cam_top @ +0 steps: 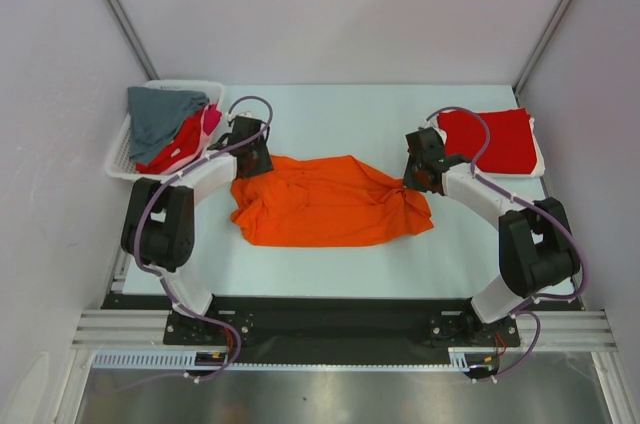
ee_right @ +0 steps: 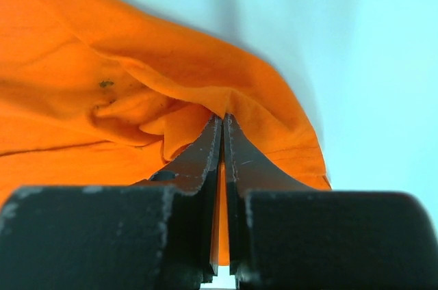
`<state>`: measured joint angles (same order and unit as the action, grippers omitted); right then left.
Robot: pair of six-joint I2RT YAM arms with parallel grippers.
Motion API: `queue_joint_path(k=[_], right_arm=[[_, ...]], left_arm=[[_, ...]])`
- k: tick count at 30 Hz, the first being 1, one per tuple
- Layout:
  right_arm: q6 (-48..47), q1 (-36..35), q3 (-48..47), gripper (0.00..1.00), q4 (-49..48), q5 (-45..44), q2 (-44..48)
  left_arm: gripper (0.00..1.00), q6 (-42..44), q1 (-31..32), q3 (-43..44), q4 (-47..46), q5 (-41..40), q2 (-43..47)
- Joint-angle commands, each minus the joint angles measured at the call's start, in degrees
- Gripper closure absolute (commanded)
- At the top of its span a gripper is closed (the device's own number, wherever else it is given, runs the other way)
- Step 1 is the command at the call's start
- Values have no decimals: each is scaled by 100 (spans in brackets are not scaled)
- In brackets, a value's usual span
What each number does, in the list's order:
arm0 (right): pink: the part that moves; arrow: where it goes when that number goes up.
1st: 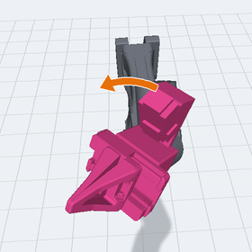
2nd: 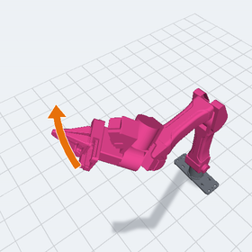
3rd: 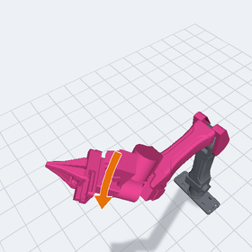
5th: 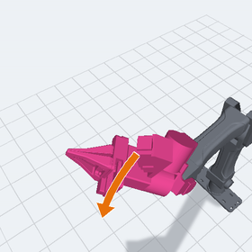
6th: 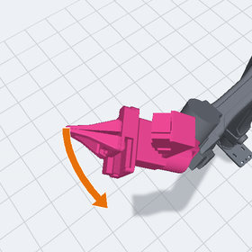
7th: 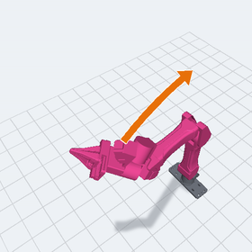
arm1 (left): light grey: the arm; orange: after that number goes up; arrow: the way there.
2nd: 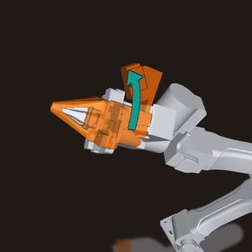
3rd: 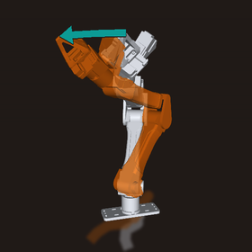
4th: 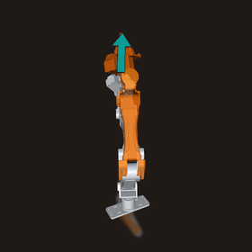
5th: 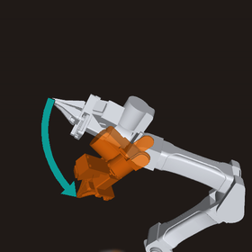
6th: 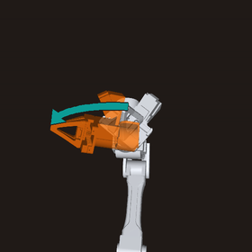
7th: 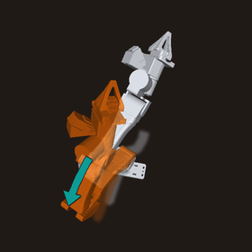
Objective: Fold and stack the t-shirts
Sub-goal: Flatten the tshirt out
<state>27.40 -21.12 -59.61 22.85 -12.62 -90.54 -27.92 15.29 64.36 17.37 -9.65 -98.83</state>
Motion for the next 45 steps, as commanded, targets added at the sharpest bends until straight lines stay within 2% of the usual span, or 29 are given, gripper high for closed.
queue_joint_path(k=[1, 7, 9, 10, 12, 13, 15, 23, 31, 37, 43, 45], right_arm=[[46, 47, -103, 96, -88, 23, 124], [46, 91, -77, 97, -140, 111, 46], [37, 100, -68, 97, -158, 102, 37], [38, 91, -68, 97, -167, 93, 37], [29, 126, -59, 97, -167, 85, 19], [37, 135, -76, 98, -176, 85, 19], [38, 152, -103, 98, -184, 93, -7], [20, 232, -726, 100, -35, -65, -332], [-6, 600, -1482, 100, -53, 163, -973], [29, 767, -2791, 100, 255, 268, -1694], [257, 1137, -4213, 100, 571, 637, -2661], [310, 1189, -4417, 100, 563, 673, -2845]], left_arm=[[50, 129, 27, 419, 74, -283, -242], [56, 103, 27, 604, 74, -406, -549], [65, 111, 27, 648, 91, -424, -620], [75, 112, 27, 648, 100, -432, -629], [83, 77, 27, 596, 74, -459, -542], [93, 68, 35, 517, 57, -528, -419], [100, 50, 36, 438, 13, -590, -313], [100, 15, 123, 174, 47, -485, 144], [100, -29, 141, -125, 215, -468, 1100], [99, -117, 141, -485, 338, -380, 1883], [100, -248, 150, -942, 311, -239, 2200], [100, -275, 141, -1161, 232, -257, 2437]])
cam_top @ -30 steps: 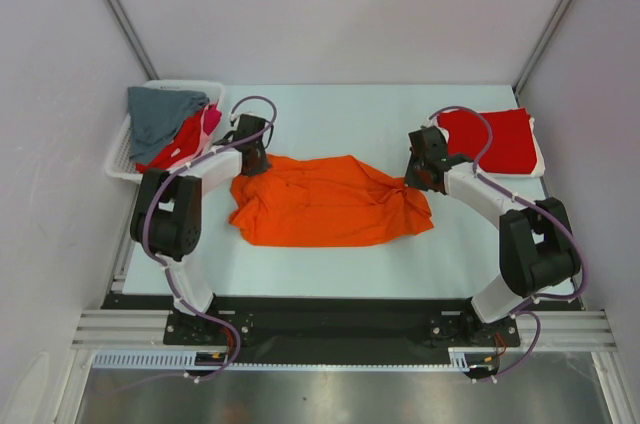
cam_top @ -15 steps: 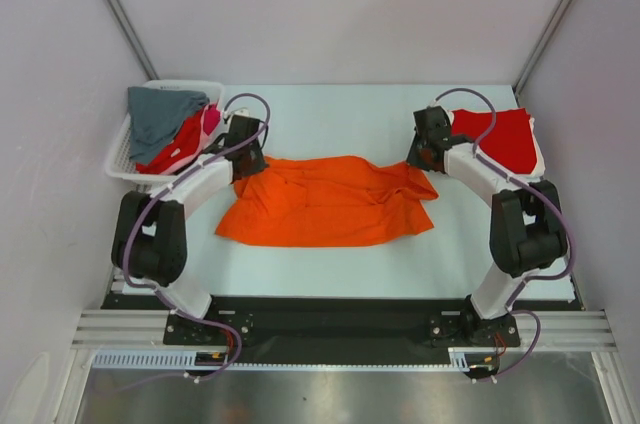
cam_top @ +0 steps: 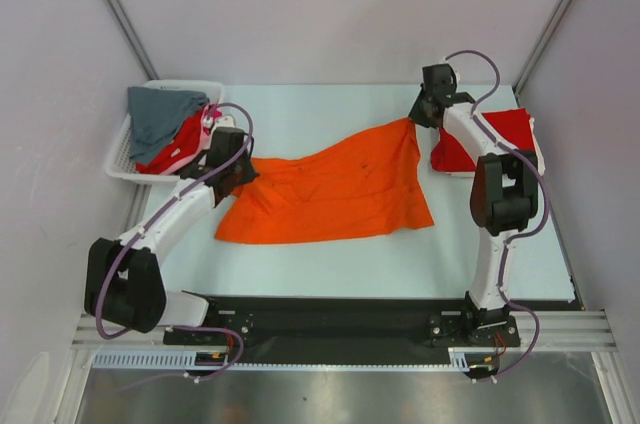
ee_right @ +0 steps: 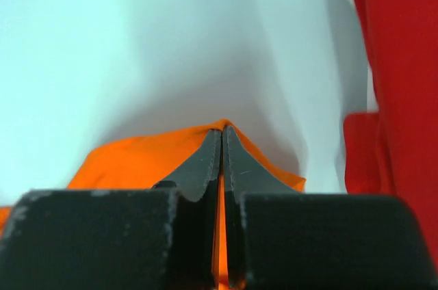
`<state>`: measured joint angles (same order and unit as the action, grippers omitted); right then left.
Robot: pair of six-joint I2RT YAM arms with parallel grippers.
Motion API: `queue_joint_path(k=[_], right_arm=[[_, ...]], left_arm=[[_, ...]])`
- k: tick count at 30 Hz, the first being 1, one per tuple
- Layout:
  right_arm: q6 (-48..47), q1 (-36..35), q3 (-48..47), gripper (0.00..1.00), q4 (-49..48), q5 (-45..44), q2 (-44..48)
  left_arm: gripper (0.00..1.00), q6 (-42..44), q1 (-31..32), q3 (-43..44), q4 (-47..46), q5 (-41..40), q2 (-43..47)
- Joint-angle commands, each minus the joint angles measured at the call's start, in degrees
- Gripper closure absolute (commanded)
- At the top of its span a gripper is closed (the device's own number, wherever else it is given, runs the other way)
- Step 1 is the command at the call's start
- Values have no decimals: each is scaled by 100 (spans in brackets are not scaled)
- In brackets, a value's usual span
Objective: Fold and stack the t-shirts
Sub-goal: Flatten the tshirt out
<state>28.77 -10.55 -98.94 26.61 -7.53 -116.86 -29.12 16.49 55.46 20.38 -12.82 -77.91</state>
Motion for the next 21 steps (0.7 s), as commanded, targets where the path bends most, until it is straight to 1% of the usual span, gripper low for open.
queue_joint_path(k=[1, 3, 4, 5, 6, 7, 8, 9, 10, 11, 12, 14, 15, 17, 21], right_arm=[[172, 149, -591, 100, 143, 225, -258], [146, 167, -679, 98, 20, 444, -433], [-2, 176, -880, 92, 133, 602, -530], [-73, 176, -978, 82, 247, 691, -618], [-135, 167, -1013, 68, 335, 944, -697], [-161, 158, -953, 64, 371, 929, -646], [-214, 141, -587, 63, 215, 911, -550], [-223, 132, -252, 63, 56, 902, -383], [-206, 149, 55, 60, -111, 928, -60], [-162, 167, 346, 57, -408, 955, 135], [-109, 167, 923, 55, -524, 1033, 294], [-56, 167, 1401, 52, -735, 1121, 716], [-74, 149, 1812, 52, -815, 1244, 830], [-74, 62, 2245, 53, -947, 1175, 1233], [-39, 61, 3264, 61, -1166, 868, 1955]], left_arm=[[100, -164, 21, -342, -87, 52, 442], [100, -199, 21, -518, -122, 51, 818], [100, -216, 21, -562, -122, 69, 960], [100, -225, 30, -606, -113, 104, 1145], [100, -243, 21, -702, -113, 139, 1468], [100, -295, 21, -756, -113, 192, 1680], [100, -365, 30, -843, -131, 401, 1865], [100, -444, 30, -1122, -183, 551, 2032], [99, -506, 30, -1299, -271, 761, 2443], [99, -611, 30, -1484, -472, 929, 2621], [99, -664, 30, -1790, -526, 1087, 2823], [99, -744, 30, -2029, -518, 1124, 3316], [99, -753, 30, -2170, -500, 1089, 3448], [99, -779, 21, -2259, -378, 1089, 3763], [100, -840, 21, -2513, -289, 1203, 4151]])
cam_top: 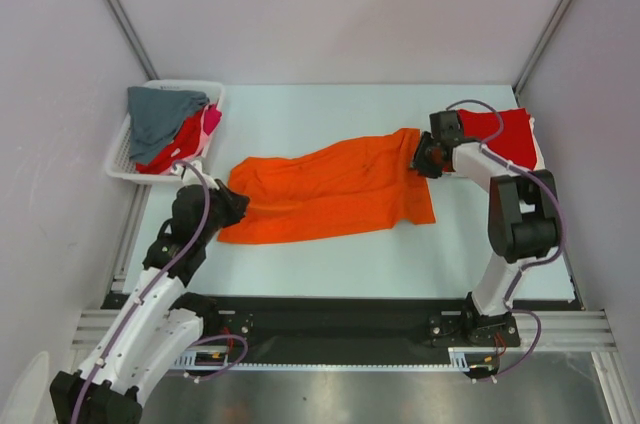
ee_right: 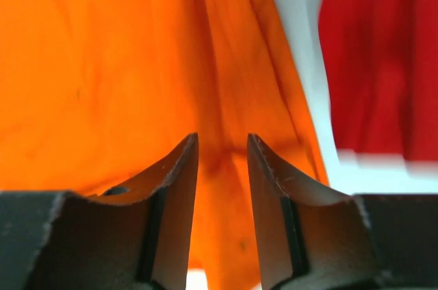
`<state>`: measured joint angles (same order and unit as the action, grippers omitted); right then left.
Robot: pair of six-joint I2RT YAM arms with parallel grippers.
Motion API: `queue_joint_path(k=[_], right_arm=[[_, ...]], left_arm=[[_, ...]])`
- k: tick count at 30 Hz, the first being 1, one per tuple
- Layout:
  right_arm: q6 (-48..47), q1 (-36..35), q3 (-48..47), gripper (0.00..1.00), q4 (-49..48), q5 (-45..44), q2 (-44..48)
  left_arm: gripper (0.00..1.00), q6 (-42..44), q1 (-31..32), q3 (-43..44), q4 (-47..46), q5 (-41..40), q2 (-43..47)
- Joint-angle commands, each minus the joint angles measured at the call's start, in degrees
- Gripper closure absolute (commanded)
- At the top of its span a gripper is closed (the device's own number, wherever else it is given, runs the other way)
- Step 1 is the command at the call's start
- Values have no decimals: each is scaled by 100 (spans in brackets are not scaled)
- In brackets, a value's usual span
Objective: Fold and stack the t-shirts
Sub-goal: Flatten the tshirt out
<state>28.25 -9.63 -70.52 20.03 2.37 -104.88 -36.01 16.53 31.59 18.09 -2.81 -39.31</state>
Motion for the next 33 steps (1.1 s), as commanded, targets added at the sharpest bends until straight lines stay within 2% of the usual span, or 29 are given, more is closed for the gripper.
queue_joint_path(k=[1, 4, 8, 12, 19, 24, 33], right_arm=[[23, -13, 721, 61, -561, -158, 872], [-4, 22, 1031, 62, -685, -211, 1110], [-30, -13, 944, 62, -545, -237, 943], [-135, -188, 856, 63, -430, -886, 733], [-144, -303, 663, 63, -246, -1335, 276], [-136, -399, 636, 62, -43, -2045, 328], [-101, -426, 689, 60, 45, -2346, 372]], left_arm=[[100, -152, 16, -162, -25, 184, 362], [99, -126, 16, -285, 63, 114, 617], [99, -82, 16, -303, 160, 132, 714], [99, -38, 16, -268, 265, 123, 741], [99, -3, 16, -250, 310, 210, 811], [99, 6, 16, -206, 310, 237, 793], [100, 33, 16, -101, 257, 237, 635]])
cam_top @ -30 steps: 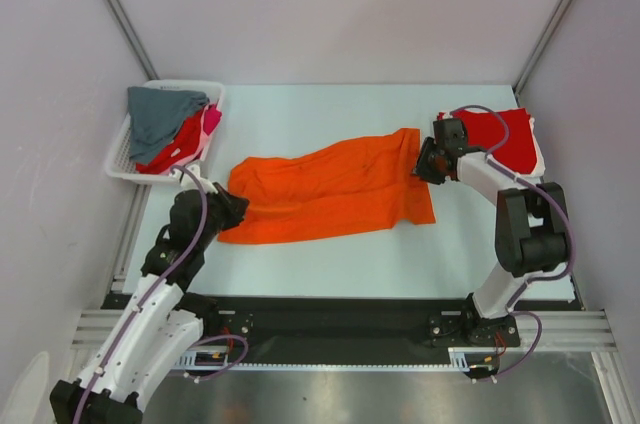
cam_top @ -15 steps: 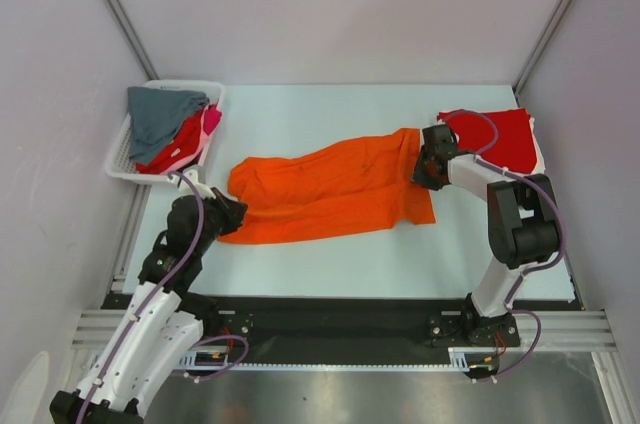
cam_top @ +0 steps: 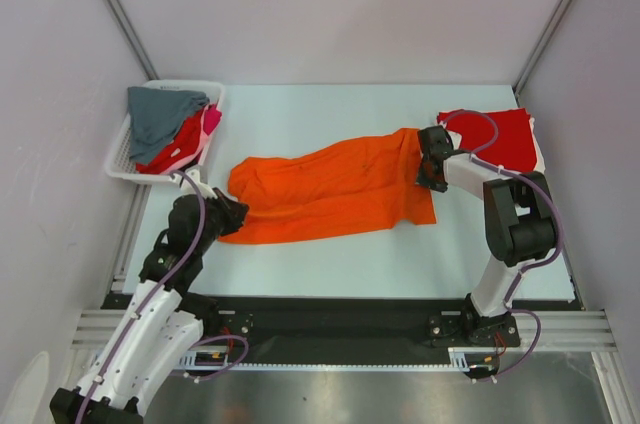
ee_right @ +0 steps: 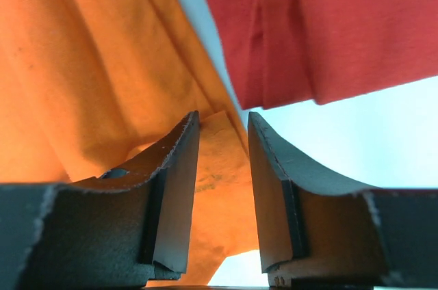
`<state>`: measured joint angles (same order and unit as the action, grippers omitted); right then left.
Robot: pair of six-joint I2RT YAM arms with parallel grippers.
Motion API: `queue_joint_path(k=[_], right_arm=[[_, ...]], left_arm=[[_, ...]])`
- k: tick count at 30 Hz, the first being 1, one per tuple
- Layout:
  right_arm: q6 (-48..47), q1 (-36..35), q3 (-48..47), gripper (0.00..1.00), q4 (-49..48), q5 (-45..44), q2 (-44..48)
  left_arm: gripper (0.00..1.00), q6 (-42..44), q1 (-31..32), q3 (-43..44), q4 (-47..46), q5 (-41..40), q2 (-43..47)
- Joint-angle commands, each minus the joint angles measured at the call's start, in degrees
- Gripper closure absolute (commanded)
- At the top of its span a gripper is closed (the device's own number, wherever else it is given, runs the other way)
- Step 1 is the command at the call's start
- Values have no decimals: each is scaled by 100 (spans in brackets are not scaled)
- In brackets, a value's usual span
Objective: Fold and stack the t-shirts
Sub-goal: Flatten the tshirt out
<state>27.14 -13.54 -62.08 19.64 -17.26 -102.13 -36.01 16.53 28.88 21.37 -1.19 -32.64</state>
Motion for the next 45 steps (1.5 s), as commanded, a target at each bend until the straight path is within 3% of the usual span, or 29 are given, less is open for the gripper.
queue_joint_path(k=[1, 18, 19, 24, 34, 45], right_arm=[[2, -35, -120, 60, 75, -366, 166], [11, -17, 38, 68, -188, 337, 97], [11, -17, 39, 70, -188, 320, 79], [20, -8, 21, 100, -109, 205, 210], [73, -8, 205, 100, -83, 30, 913], [204, 27, 811, 100, -5, 90, 3038]], left_arm=[[100, 41, 16, 170, -71, 75, -40], [100, 76, 25, 214, -71, 75, -119], [100, 77, 17, 214, -54, 75, -128], [100, 103, 16, 258, -45, 75, -119], [100, 138, 17, 425, -88, -48, -304], [100, 120, 16, 1110, -71, -206, -559]])
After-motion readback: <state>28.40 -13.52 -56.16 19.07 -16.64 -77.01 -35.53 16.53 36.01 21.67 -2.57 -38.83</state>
